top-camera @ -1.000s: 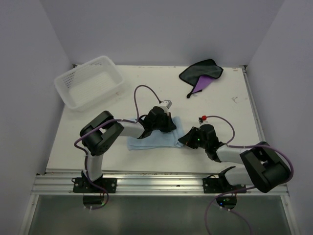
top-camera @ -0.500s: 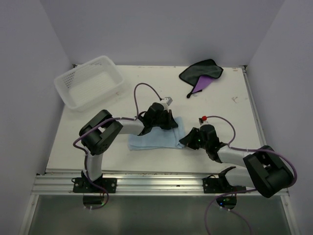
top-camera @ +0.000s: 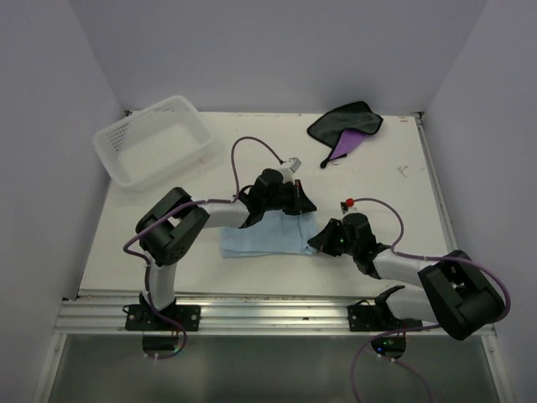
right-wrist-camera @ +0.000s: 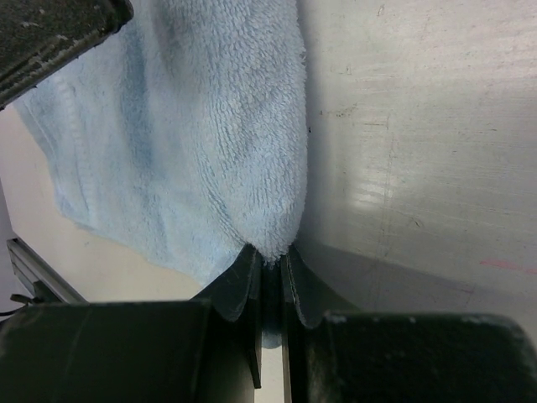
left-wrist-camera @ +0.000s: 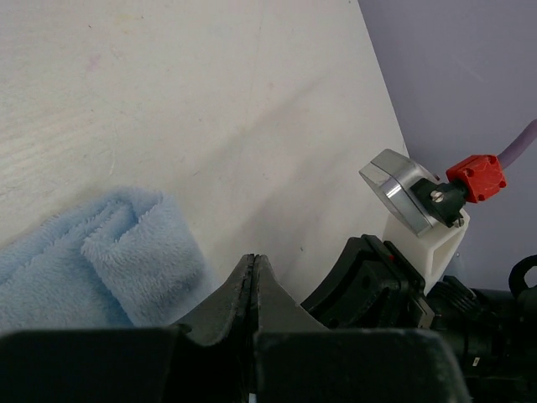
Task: Roll the towels
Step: Roll the towel
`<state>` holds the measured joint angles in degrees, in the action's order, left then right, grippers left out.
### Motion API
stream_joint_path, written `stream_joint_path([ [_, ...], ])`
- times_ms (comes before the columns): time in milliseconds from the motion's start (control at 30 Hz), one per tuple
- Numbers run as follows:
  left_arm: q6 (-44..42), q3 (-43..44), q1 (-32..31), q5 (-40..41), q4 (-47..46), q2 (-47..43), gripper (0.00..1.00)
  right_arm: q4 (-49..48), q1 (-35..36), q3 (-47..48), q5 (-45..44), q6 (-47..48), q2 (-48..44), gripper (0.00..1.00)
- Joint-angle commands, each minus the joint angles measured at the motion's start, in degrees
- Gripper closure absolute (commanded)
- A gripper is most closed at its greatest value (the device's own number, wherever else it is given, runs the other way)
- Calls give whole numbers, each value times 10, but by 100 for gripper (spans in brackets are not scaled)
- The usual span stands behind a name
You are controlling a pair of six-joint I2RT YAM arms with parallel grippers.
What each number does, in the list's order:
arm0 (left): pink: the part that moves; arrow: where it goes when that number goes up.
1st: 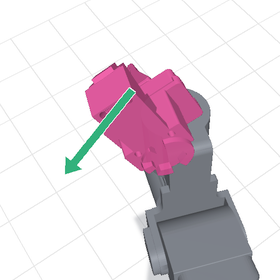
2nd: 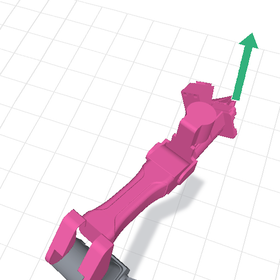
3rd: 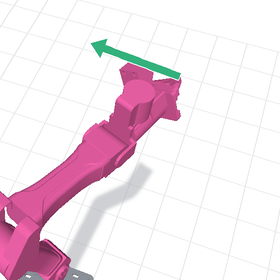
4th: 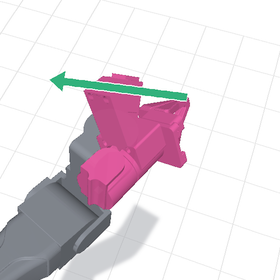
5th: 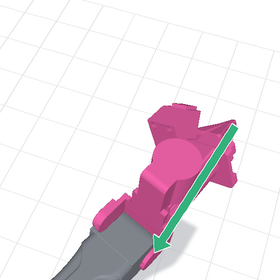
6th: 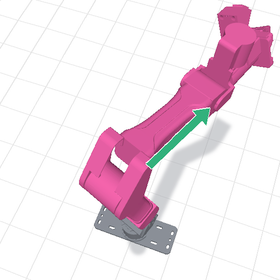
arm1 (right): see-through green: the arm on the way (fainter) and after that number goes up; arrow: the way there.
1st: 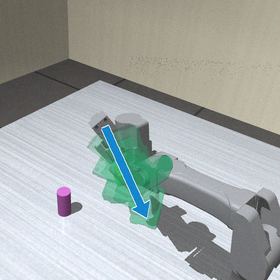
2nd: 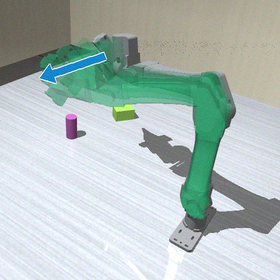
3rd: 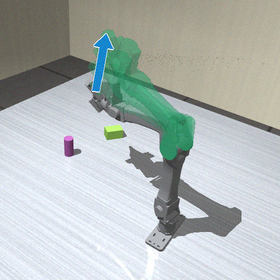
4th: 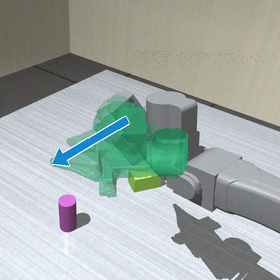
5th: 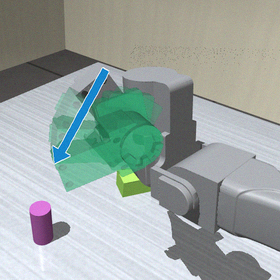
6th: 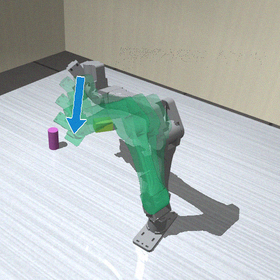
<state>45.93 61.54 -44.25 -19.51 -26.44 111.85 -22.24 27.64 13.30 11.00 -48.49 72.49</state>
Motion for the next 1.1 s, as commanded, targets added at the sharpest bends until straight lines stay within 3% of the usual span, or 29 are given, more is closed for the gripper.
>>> stream_joint_path([
  [0, 14, 20, 5, -19, -36, 4, 100, 77, 0, -2, -30, 30, -1, 100],
  [567, -50, 84, 20, 41, 21, 86, 100, 124, 0, -2, -43, 40, -43, 100],
  [1067, -46, 110, 26, 22, -12, 137, 100, 195, 7, 34, -42, 117, -75, 100],
])
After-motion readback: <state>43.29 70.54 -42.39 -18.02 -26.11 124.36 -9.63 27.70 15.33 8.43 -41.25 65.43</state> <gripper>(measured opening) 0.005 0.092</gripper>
